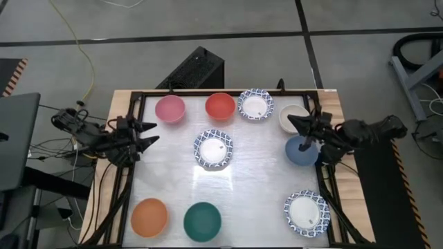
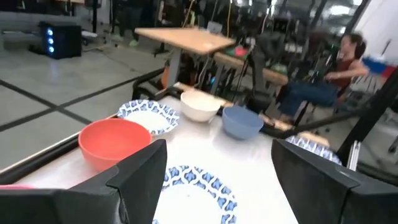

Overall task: Nest bowls inside each other
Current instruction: Stack the top blue white patterned bowl on top of the middle blue white patterned bowl

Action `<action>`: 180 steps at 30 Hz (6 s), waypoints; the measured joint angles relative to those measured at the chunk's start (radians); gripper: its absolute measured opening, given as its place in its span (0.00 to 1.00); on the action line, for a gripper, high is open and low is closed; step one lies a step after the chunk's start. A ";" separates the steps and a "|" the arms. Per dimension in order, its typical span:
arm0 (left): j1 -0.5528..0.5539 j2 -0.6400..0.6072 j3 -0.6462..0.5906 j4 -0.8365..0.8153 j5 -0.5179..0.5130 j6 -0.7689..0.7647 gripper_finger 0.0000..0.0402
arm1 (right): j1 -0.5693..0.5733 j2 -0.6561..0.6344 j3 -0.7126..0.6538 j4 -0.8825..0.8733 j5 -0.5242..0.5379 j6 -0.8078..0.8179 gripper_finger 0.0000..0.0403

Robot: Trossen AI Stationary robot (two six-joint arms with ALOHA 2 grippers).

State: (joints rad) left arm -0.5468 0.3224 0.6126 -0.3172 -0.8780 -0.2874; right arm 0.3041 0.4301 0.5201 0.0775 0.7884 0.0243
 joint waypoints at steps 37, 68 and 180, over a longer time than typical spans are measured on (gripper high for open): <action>0.000 0.116 0.173 -0.401 0.056 -0.265 0.69 | -0.419 0.865 0.505 -0.552 -0.216 -0.085 0.59; 0.000 0.116 0.169 -0.456 0.017 -0.279 0.69 | -0.597 1.370 0.504 -0.560 -0.171 -0.150 0.59; 0.000 0.116 0.168 -0.489 0.006 -0.299 0.69 | -0.120 1.370 0.872 -0.682 -0.365 -0.558 0.01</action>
State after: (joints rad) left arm -0.5468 0.4385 0.7803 -0.8062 -0.8722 -0.5859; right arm 0.1844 1.7998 1.3923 -0.6049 0.4232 -0.5334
